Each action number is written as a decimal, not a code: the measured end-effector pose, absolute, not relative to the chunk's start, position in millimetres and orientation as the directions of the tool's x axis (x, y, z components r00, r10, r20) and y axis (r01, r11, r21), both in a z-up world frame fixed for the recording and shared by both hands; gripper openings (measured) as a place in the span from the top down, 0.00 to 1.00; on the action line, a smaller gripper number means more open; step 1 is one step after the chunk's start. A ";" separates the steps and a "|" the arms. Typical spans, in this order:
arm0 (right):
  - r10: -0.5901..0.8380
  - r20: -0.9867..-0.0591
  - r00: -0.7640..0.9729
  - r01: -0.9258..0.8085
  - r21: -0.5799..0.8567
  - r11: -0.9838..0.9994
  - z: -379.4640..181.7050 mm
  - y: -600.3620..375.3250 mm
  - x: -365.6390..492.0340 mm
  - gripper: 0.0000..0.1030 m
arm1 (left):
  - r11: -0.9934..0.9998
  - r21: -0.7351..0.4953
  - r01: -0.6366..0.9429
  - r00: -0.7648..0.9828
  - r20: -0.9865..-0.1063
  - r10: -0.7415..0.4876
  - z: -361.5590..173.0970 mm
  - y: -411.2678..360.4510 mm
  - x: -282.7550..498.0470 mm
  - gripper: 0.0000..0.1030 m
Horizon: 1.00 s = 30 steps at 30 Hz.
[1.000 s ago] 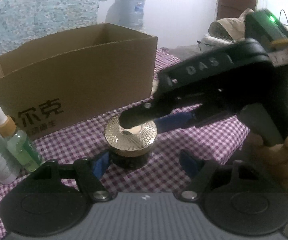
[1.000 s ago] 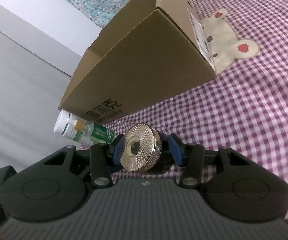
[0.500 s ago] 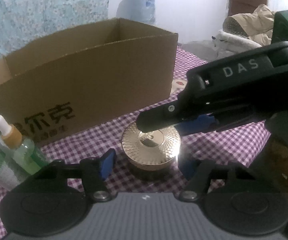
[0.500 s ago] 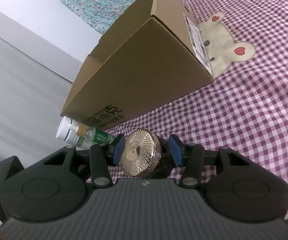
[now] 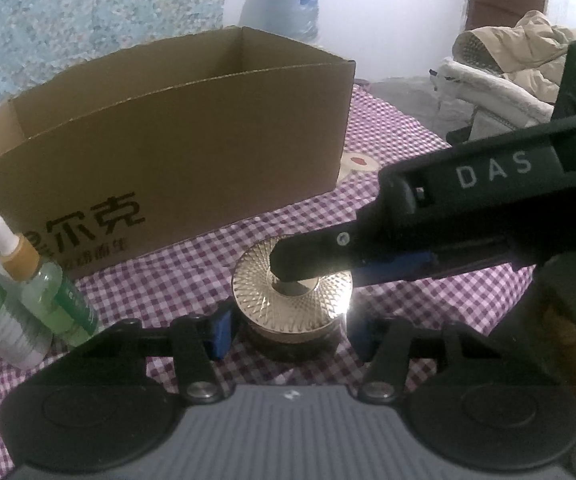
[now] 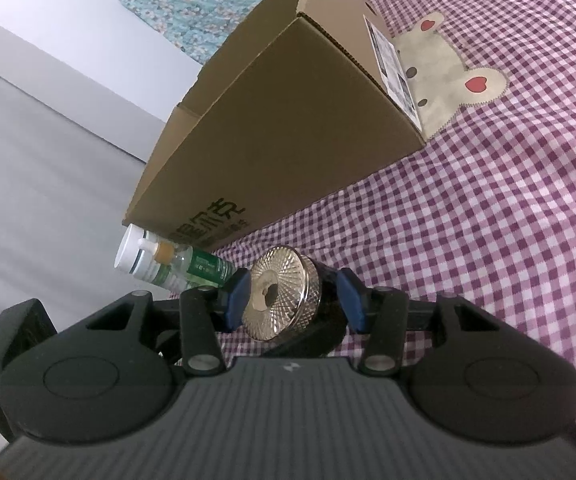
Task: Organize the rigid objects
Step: 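Hold the gold-lidded jar closed in the right gripper above the table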
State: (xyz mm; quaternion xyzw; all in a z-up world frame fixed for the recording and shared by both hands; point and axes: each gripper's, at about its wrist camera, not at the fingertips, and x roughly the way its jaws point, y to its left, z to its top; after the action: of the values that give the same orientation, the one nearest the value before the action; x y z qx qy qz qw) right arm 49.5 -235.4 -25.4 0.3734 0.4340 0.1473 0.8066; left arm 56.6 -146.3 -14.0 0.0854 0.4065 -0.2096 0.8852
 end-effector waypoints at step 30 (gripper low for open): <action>0.582 -0.576 0.574 0.107 0.758 0.644 -37.3 -236.7 38.8 0.53 | 0.909 -0.009 0.416 0.593 -0.756 -0.278 -20.0 -153.1 51.2 0.45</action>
State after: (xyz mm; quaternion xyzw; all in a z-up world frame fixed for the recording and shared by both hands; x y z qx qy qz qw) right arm 38.8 -236.7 -37.3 0.3947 0.4364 0.1493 0.7946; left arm 51.2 -153.1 -20.0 0.0846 0.4068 -0.1953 0.8884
